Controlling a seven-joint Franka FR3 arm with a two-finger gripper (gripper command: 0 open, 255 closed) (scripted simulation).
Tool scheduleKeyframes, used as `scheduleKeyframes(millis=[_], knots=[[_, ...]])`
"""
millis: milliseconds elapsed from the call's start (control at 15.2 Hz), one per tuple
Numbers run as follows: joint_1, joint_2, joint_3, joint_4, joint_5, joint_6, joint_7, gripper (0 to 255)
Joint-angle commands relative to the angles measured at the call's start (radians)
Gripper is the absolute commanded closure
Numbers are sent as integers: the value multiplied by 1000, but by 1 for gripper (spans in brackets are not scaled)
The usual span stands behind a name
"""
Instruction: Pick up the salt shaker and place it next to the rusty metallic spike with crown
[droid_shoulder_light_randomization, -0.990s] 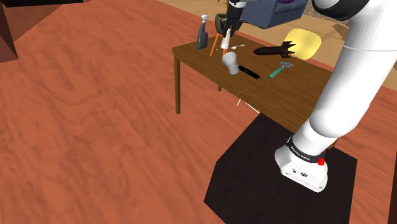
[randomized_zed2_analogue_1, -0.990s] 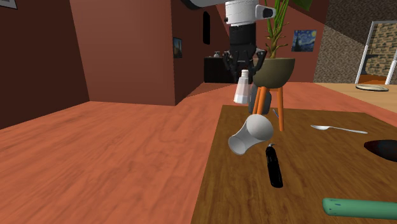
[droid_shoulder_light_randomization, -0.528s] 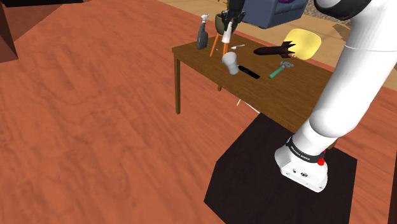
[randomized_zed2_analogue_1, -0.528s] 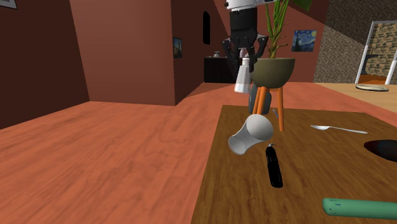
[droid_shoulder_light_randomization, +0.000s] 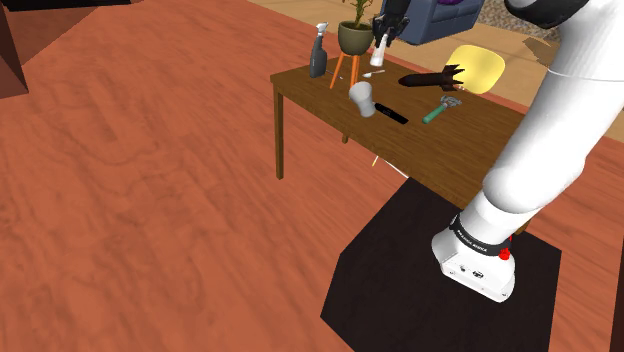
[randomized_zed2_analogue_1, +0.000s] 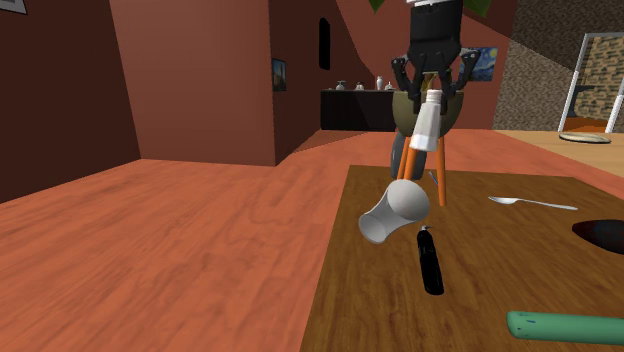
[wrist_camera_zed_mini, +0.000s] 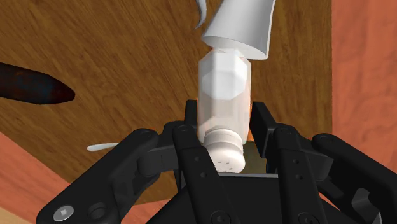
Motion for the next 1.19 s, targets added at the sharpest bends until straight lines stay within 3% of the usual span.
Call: scheduleKeyframes(millis=[0, 594, 1122], knots=[[-28, -5, -15, -6, 12, 1, -49, 255], [-166, 34, -79, 40, 87, -20, -268, 255], [-316, 139, -121, 178, 177, -79, -460, 255]])
